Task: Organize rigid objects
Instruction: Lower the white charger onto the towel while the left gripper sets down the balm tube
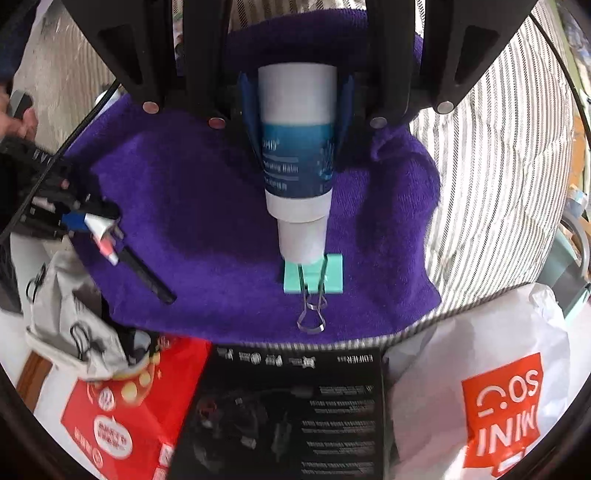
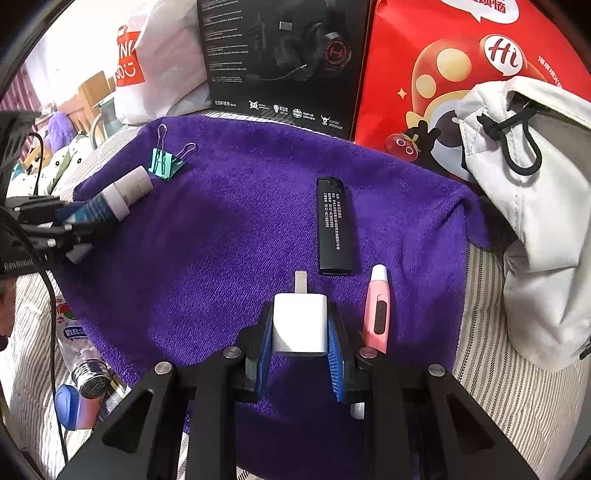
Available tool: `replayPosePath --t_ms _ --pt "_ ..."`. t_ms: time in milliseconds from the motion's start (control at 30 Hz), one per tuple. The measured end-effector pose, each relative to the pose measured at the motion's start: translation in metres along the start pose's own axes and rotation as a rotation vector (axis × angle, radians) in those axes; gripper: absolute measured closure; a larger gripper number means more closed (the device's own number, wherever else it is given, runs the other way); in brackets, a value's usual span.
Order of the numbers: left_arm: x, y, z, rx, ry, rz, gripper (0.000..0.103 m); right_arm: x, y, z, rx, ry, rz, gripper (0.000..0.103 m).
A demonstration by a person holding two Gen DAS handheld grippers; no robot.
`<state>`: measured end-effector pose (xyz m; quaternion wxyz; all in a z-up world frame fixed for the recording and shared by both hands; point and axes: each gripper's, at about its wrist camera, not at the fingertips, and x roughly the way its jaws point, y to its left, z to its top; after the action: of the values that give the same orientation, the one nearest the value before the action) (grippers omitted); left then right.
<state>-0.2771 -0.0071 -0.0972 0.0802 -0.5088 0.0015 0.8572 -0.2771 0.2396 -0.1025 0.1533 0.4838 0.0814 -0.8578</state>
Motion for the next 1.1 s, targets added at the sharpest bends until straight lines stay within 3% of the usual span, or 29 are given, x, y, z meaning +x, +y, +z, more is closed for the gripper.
replayPosePath --t_ms 467,533,600,800,900,967,1100 --pt "-0.004 -0.004 -0.007 0.026 0.001 0.026 0.069 -0.001 0.000 -0.001 -0.043 0.013 0.023 0.075" --pt "-0.006 -0.003 -0.007 0.013 0.004 0.019 0.068 -0.001 0.000 -0.002 -0.044 0.022 0.031 0.068" --pt "-0.008 -0.003 -0.009 0.010 0.008 0.006 0.067 -0.002 0.001 -0.004 -0.039 0.032 0.047 0.053" --pt "-0.023 0.000 -0.016 -0.034 0.009 -0.032 0.064 -0.016 0.002 -0.015 0.001 0.036 0.023 0.051" --pt "-0.039 0.000 -0.024 -0.032 -0.028 -0.042 0.050 -0.037 -0.002 -0.021 0.052 0.006 0.035 0.042" --pt "-0.051 -0.002 -0.031 -0.016 -0.059 -0.041 0.033 -0.049 -0.004 -0.025 0.078 -0.010 0.033 0.037" --pt "-0.073 -0.009 -0.050 0.040 -0.134 -0.075 0.031 -0.079 -0.003 -0.045 0.132 -0.050 0.027 0.018"
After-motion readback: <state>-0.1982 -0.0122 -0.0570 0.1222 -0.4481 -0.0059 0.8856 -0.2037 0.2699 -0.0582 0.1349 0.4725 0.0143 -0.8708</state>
